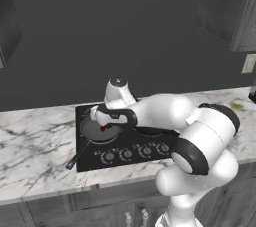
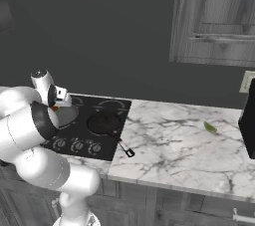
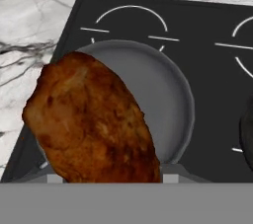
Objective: Place both pans onto different burners. Then place the lemon wedge and the chicken drumstick on different pans.
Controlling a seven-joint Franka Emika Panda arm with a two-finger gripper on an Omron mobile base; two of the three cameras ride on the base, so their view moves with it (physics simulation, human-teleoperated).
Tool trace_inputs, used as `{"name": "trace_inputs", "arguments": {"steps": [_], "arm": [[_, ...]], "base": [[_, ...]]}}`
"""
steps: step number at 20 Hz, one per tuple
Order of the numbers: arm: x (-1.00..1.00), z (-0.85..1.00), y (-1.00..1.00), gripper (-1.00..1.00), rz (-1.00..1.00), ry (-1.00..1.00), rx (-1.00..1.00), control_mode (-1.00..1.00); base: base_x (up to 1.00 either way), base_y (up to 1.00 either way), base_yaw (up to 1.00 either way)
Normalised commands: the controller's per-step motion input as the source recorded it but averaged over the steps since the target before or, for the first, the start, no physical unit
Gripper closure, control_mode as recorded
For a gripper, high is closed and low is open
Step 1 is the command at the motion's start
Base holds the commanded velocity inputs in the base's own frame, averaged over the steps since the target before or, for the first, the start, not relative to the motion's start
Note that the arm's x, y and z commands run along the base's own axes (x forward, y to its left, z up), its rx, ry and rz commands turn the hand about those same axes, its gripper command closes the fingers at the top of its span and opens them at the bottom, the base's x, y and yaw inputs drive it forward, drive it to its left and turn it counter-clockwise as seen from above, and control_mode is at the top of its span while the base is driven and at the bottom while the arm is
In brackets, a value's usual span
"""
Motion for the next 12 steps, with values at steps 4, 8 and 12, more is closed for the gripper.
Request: {"name": "trace_inputs", "arguments": {"steps": [4, 8, 12], "arm": [[0.12, -0.3, 0.0, 1.0, 0.0, 0.0, 0.0, -1.0], [0.08, -0.21, 0.03, 1.0, 0.0, 0.01, 0.0, -1.0], [0.01, -0.23, 0.01, 1.0, 0.0, 0.0, 0.0, -1.0]], "base": [[0.0, 0.0, 0.0], [0.0, 0.0, 0.0], [0.0, 0.0, 0.0]]}}
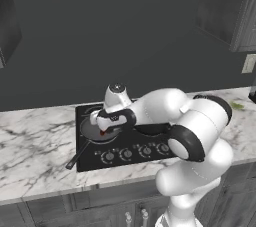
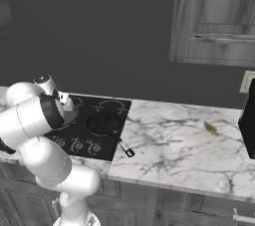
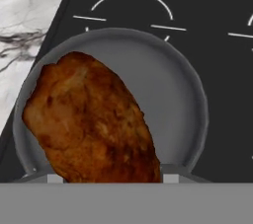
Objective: Place both pans onto different burners. Then place the lemon wedge and the chicken drumstick on different pans.
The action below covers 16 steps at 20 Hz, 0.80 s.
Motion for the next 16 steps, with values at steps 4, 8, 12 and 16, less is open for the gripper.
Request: {"name": "trace_inputs", "arguments": {"steps": [4, 8, 12, 16], "arm": [[0.04, -0.14, 0.03, 1.0, 0.0, 0.01, 0.0, -1.0], [0.0, -0.18, 0.0, 1.0, 0.0, 0.0, 0.0, -1.0], [0.03, -0.17, 0.0, 1.0, 0.0, 0.0, 0.0, -1.0], [0.07, -0.11, 0.03, 1.0, 0.0, 0.0, 0.0, -1.0]], "base": [[0.0, 0.0, 0.0], [0.0, 0.0, 0.0], [0.0, 0.0, 0.0], [0.0, 0.0, 0.0]]}}
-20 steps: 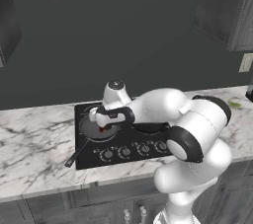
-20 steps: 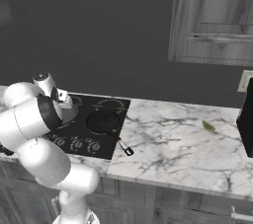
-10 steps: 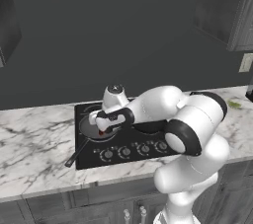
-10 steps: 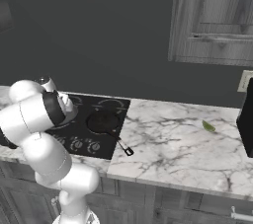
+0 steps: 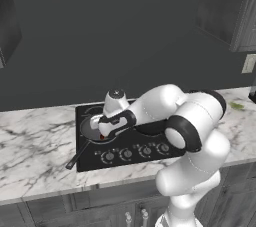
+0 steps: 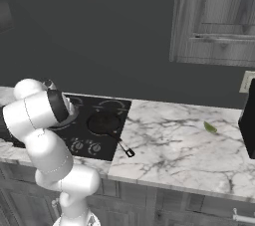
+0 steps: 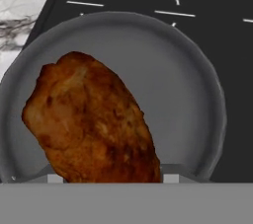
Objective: Place both pans onto different burners. Then place the lemon wedge and the chicken drumstick on different pans.
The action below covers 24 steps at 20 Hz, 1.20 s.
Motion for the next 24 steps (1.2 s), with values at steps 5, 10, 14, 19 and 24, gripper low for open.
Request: {"name": "trace_inputs", "arguments": {"steps": [5, 10, 14, 19, 24], "arm": [[0.17, -0.06, 0.05, 1.0, 0.0, 0.0, 0.0, -1.0], [0.27, -0.02, 0.07, 1.0, 0.0, 0.0, 0.0, -1.0], [0.24, -0.05, 0.09, 1.0, 0.0, 0.0, 0.0, -1.0], [0.13, -0.16, 0.07, 1.0, 0.0, 0.0, 0.0, -1.0], [0.09, -0.16, 0.02, 1.0, 0.0, 0.0, 0.0, -1.0]], "base": [[0.0, 0.0, 0.0], [0.0, 0.0, 0.0], [0.0, 0.0, 0.0], [0.0, 0.0, 0.0], [0.0, 0.0, 0.0]]}}
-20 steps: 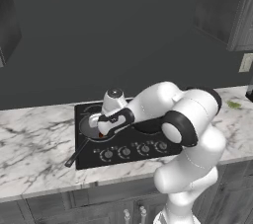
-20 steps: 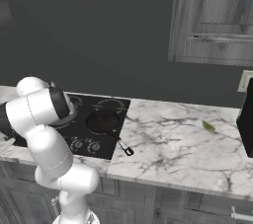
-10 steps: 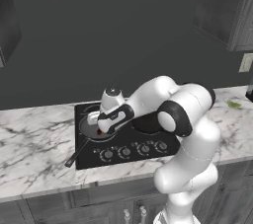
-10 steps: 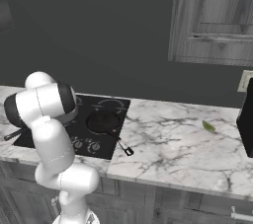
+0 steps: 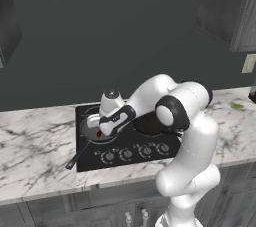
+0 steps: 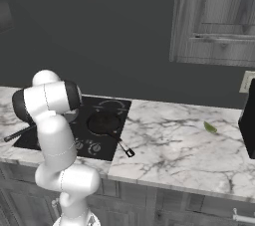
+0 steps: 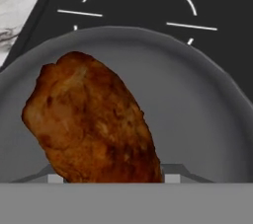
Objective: Place both pans onto different burners. Then place the lemon wedge and the chicken drumstick on different pans.
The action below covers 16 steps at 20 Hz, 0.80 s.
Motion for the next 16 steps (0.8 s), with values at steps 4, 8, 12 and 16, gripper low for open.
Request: {"name": "trace_inputs", "arguments": {"steps": [4, 8, 12, 16], "arm": [[0.08, -0.07, 0.0, 1.0, 0.0, 0.0, 0.0, -1.0], [0.01, -0.03, 0.0, 1.0, 0.0, 0.0, 0.0, -1.0], [0.0, 0.0, 0.01, -1.0, 0.0, 0.0, 0.0, -1.0], [0.0, 0.0, 0.0, -1.0, 0.0, 0.0, 0.0, -1.0]], "base": [[0.0, 0.0, 0.0], [0.0, 0.0, 0.0], [0.0, 0.0, 0.0], [0.0, 0.0, 0.0]]}}
